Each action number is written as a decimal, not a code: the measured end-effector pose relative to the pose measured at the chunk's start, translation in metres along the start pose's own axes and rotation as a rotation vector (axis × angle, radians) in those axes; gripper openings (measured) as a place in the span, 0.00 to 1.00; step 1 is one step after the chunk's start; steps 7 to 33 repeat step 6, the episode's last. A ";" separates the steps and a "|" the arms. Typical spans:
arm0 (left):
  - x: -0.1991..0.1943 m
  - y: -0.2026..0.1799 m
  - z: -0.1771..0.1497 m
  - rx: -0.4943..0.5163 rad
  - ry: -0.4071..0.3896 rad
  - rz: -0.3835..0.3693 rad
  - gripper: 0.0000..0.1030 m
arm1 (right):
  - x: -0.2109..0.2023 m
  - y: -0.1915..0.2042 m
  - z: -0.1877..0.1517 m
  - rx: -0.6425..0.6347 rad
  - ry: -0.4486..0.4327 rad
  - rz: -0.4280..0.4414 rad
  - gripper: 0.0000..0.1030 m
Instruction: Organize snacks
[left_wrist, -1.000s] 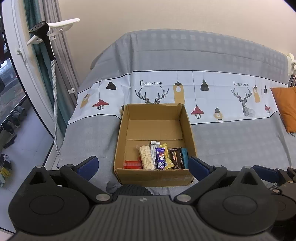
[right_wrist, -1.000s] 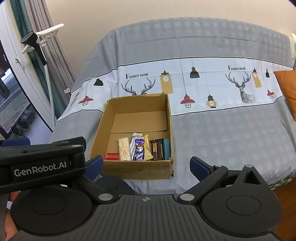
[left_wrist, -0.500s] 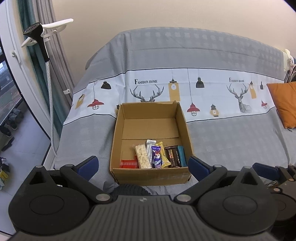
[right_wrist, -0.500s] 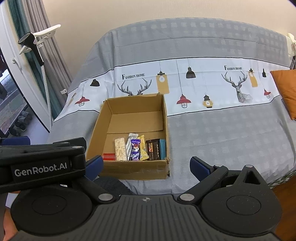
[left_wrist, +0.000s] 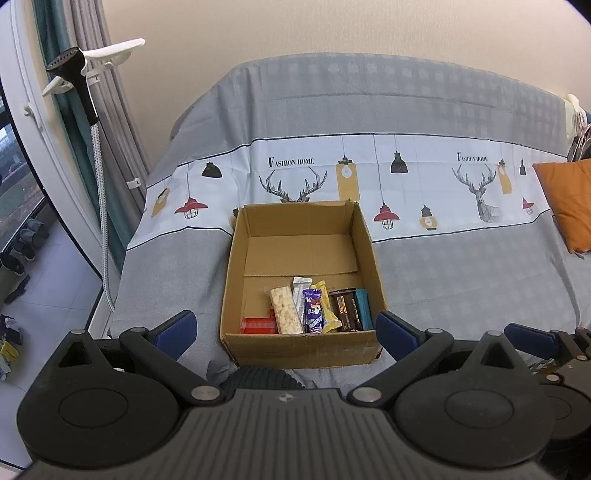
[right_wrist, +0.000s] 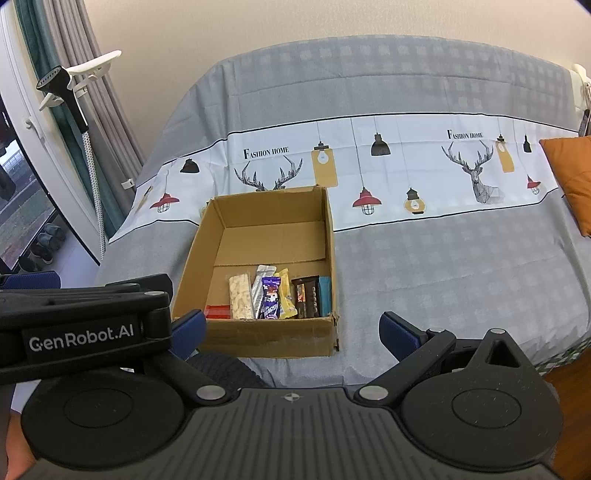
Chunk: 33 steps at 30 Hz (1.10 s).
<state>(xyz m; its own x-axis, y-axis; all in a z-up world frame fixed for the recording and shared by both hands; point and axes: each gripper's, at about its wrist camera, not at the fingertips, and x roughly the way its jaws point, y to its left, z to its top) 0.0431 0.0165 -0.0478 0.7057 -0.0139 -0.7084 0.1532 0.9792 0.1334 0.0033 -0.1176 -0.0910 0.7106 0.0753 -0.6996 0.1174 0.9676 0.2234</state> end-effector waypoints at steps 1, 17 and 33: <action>0.000 -0.001 0.000 0.000 0.003 0.000 1.00 | 0.000 0.000 0.000 0.001 0.002 0.000 0.97; 0.008 -0.005 -0.002 0.005 0.005 -0.017 1.00 | 0.004 -0.001 0.000 -0.002 0.005 -0.010 0.97; 0.008 -0.005 -0.002 0.005 0.005 -0.017 1.00 | 0.004 -0.001 0.000 -0.002 0.005 -0.010 0.97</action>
